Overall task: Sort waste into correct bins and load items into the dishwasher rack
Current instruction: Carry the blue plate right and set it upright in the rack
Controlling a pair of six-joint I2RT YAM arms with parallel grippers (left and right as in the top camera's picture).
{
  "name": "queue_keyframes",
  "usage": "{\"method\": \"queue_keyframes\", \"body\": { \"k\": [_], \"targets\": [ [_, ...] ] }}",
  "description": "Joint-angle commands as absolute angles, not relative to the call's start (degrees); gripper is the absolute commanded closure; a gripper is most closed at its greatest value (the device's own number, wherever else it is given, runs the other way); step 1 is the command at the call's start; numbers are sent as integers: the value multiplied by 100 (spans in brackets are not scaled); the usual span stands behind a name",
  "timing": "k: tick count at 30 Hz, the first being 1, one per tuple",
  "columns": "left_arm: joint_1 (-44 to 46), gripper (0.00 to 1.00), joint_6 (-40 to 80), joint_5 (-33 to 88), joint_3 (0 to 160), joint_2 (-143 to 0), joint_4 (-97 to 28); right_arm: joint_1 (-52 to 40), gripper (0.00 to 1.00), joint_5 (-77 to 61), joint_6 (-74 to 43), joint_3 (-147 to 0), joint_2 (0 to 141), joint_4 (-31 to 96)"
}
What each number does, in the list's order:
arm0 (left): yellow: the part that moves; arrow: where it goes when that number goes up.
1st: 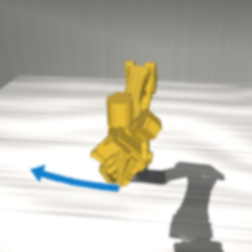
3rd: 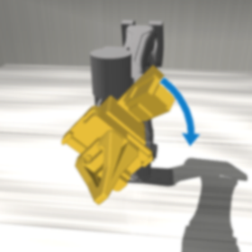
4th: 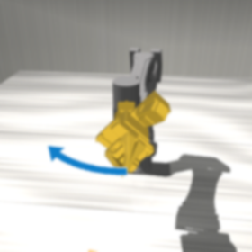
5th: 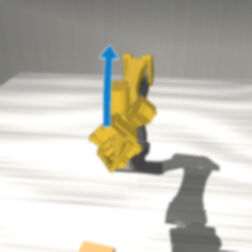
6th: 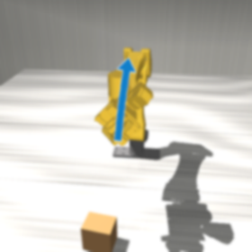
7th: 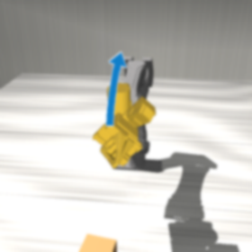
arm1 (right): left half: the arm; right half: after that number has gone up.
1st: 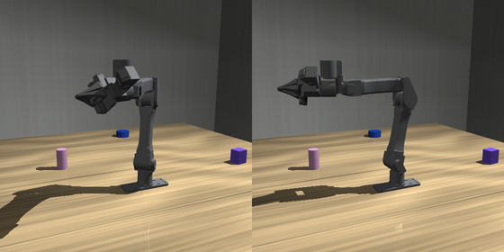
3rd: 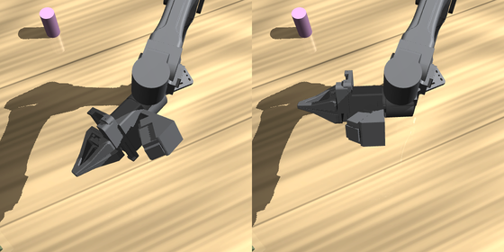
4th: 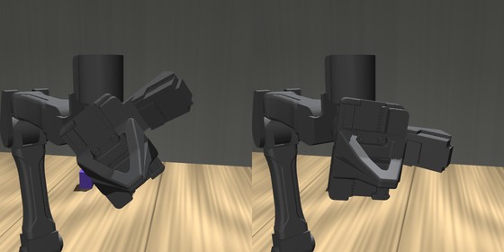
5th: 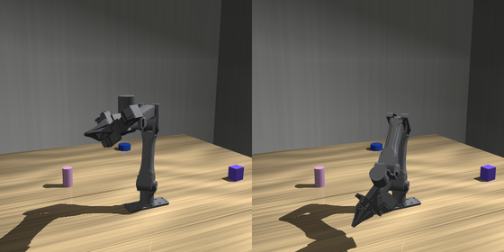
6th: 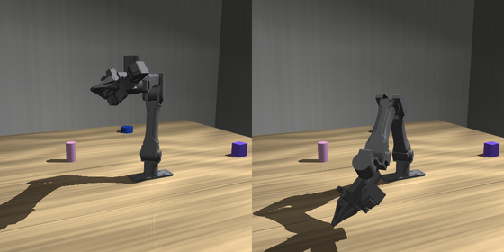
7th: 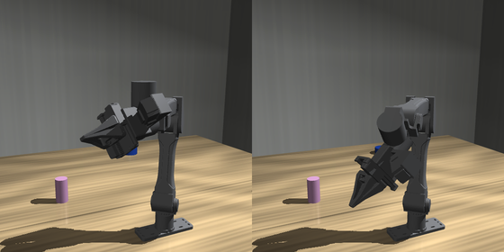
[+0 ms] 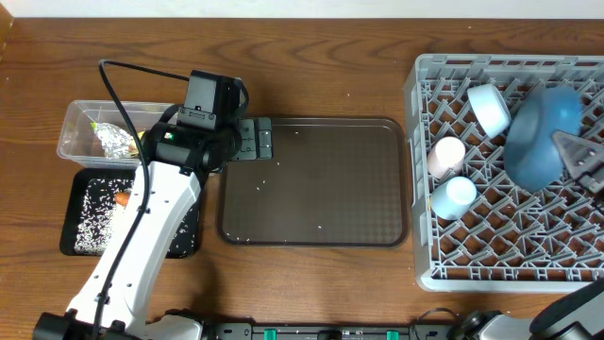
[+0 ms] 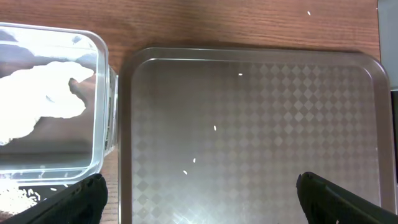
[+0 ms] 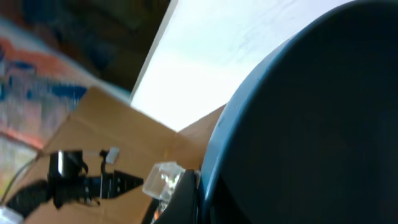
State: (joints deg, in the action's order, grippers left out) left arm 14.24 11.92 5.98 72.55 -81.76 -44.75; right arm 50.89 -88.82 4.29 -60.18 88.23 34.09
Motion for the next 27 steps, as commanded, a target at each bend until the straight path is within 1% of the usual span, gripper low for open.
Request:
{"method": "queue_keyframes", "body": {
  "k": [1,2,8,10,11,16,17,20,22,24,27],
  "targets": [
    [1404,0,1140,530,7384,-8154,-4471,5614,89,-8829,-158,-5918,8853,3426],
    [1404,0,1140,530,7384,-8154,-4471,5719,84,-8831,-314,-5918,8853,3428],
    [1404,0,1140,530,7384,-8154,-4471,6158,69,-8827,-1061,-5918,8853,3321],
    [1404,0,1140,530,7384,-8154,-4471,6281,57,-8726,-1380,-5918,8851,3242],
    [1404,0,1140,530,7384,-8154,-4471,6342,53,-8632,-1549,-5918,8851,3227],
    [1404,0,1140,530,7384,-8154,-4471,6543,51,-8173,-1813,-5918,8851,3234],
    [1404,0,1140,530,7384,-8154,-4471,6576,50,-8068,-1848,-5918,8851,3234],
    [1404,0,1140,530,7384,-8154,-4471,6676,36,-7734,-1938,-5920,8849,3227],
    [1404,0,1140,530,7384,-8154,-4471,6724,30,-7550,-2029,-5924,8849,3173],
    [1404,0,1140,530,7384,-8154,-4471,6764,27,-7424,-2200,-5927,8840,2980],
    [1404,0,1140,530,7384,-8154,-4471,6766,27,-7343,-2477,-5924,8840,2650]
  ]
}}
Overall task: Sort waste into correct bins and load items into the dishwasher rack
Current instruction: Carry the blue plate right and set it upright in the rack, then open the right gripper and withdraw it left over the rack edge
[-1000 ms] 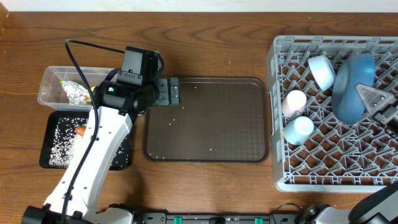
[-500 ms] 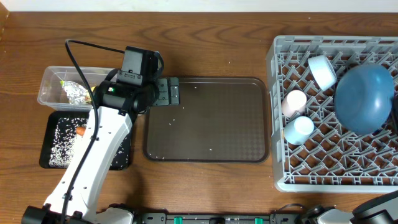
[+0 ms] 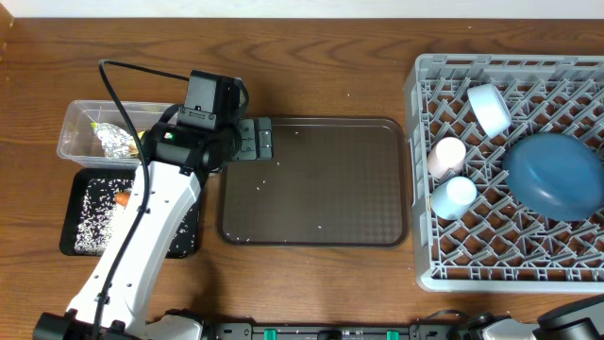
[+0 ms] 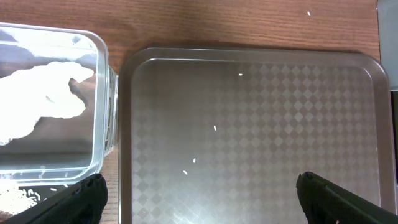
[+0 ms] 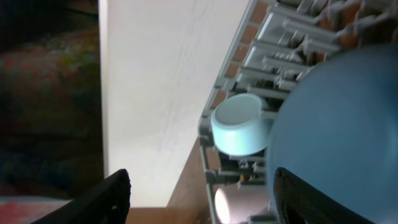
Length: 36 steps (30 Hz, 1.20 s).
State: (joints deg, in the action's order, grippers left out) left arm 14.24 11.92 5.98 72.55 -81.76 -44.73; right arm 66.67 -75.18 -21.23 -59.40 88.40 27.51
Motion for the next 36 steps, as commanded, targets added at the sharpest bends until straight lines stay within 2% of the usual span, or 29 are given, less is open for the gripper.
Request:
{"method": "queue_keyframes", "body": {
  "k": [1,8,17,23,31,35,36],
  "targets": [
    [1404,0,1140,530,7384,-8154,-4471,6764,27,-7332,-2589,-5924,8840,2528],
    [1404,0,1140,530,7384,-8154,-4471,6243,29,-7452,-2231,-5924,8840,2370],
    [1404,0,1140,530,7384,-8154,-4471,4154,32,-7363,-1009,-5924,8569,2491],
    [1404,0,1140,530,7384,-8154,-4471,2250,31,-5223,-1,-5924,7968,3551],
    [1404,0,1140,530,7384,-8154,-4471,-676,25,-1756,-224,-5924,7609,4257],
    [1404,0,1140,530,7384,-8154,-4471,-1566,20,-690,-447,-5922,7671,4584],
    [1404,0,1140,530,7384,-8154,-4471,-1737,14,-628,-447,-5922,7677,4619]
  ]
}}
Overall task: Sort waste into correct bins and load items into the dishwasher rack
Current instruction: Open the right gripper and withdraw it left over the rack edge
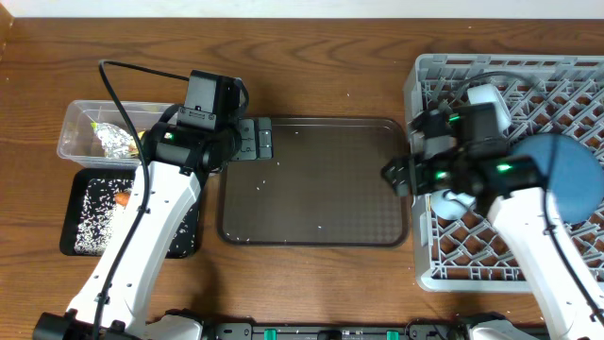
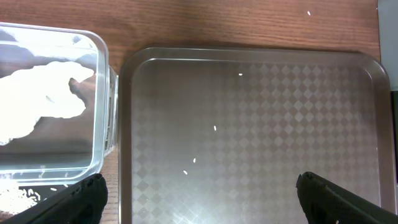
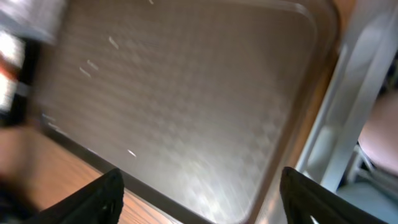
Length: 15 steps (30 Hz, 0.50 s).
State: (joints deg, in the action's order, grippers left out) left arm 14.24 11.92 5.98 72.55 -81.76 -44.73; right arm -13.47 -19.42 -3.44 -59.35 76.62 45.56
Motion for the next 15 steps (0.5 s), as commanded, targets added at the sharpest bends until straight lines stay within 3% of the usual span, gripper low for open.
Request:
{"method": "queue_keyframes", "body": {
  "k": [1,15],
  "targets": [
    [1404,0,1140,530,7384,-8154,-4471,-1892,1,-624,-451,-5922,7684,4626],
    [1404,0,1140,530,7384,-8154,-4471,-2412,1,-642,-637,-5922,7684,4462]
  ]
}}
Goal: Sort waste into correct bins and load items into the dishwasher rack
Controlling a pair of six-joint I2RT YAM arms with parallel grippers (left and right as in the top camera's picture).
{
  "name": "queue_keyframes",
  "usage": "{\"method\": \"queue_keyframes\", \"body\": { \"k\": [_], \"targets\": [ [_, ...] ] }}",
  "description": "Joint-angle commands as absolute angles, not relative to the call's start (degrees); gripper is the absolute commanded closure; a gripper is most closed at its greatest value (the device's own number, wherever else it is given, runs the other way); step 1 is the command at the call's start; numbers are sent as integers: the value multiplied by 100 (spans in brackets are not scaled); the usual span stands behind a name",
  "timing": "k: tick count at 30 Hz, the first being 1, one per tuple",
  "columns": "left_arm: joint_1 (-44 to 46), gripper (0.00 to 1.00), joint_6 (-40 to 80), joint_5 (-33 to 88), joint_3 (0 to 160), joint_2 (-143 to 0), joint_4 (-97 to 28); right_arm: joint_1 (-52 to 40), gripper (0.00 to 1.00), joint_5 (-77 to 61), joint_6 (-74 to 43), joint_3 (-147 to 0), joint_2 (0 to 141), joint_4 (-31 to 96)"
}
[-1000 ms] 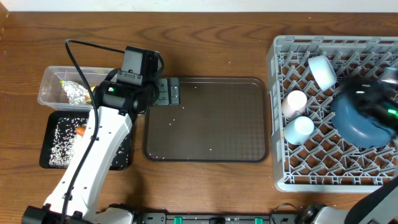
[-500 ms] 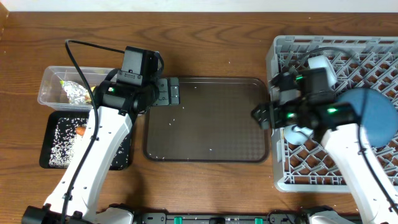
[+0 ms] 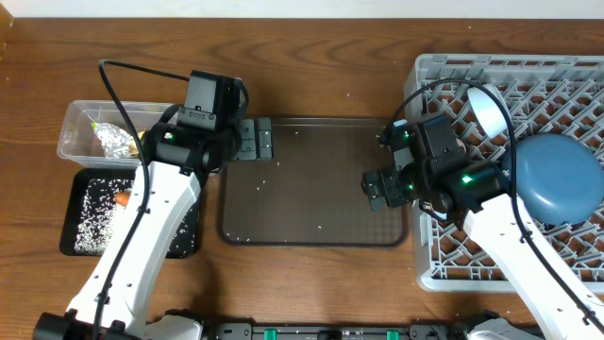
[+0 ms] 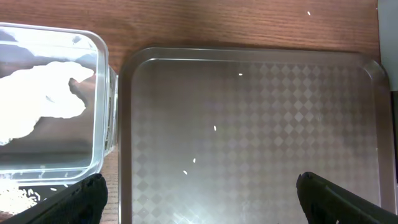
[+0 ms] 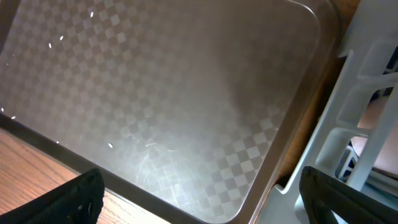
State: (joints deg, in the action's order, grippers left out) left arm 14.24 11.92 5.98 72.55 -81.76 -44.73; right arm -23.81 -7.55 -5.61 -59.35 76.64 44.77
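The brown tray [image 3: 311, 179] lies mid-table, bare except for a few rice grains. My left gripper [image 3: 253, 140] hangs open over its far-left edge; in its wrist view the gripper [image 4: 199, 205] holds nothing over the tray [image 4: 249, 124]. My right gripper [image 3: 376, 189] is open above the tray's right edge, beside the grey dishwasher rack [image 3: 444, 274]. Its wrist view shows that gripper [image 5: 211, 202] empty over the tray [image 5: 161, 93]. A blue bowl [image 3: 557, 179] and a tilted light-blue cup [image 3: 486, 109] sit in the rack.
A clear bin [image 3: 80, 132] with crumpled foil stands at the left, seen too as the clear bin [image 4: 50, 112]. In front of it lies a black bin [image 3: 94, 212] holding rice. The rack's edge [image 5: 367, 74] borders the tray; something pink [image 5: 376, 121] shows behind it.
My right gripper has moved left, from the rack's left edge to above the tray's right edge, still open. The left arm and everything on the table are unchanged.
My right gripper first held the blue bowl tilted above the rack. Then the bowl lay in the rack and the gripper was open, away from it. Later the open gripper was at the rack's left edge, and now over the tray. The left arm stayed put.
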Motion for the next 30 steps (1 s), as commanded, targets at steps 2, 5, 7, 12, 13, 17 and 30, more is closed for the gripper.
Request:
{"method": "queue_keyframes", "body": {
  "k": [2,5,7,12,13,17,30],
  "targets": [
    [1404,0,1140,530,7384,-8154,-4471,-2412,1,-644,-637,-5922,7684,4462],
    [1404,0,1140,530,7384,-8154,-4471,-2408,1,-644,-637,-5922,7684,4462],
    [1404,0,1140,530,7384,-8154,-4471,-2408,1,-644,-637,-5922,7684,4460],
    [1404,0,1140,530,7384,-8154,-4471,-2408,1,-644,-637,-5922,7684,4462],
    [1404,0,1140,530,7384,-8154,-4471,-2408,1,-642,-637,-5922,7684,4462],
    [1404,0,1140,530,7384,-8154,-4471,-2408,1,-644,-637,-5922,7684,4460],
    [1404,0,1140,530,7384,-8154,-4471,-2408,1,-642,-637,-5922,7400,4462]
  ]
}}
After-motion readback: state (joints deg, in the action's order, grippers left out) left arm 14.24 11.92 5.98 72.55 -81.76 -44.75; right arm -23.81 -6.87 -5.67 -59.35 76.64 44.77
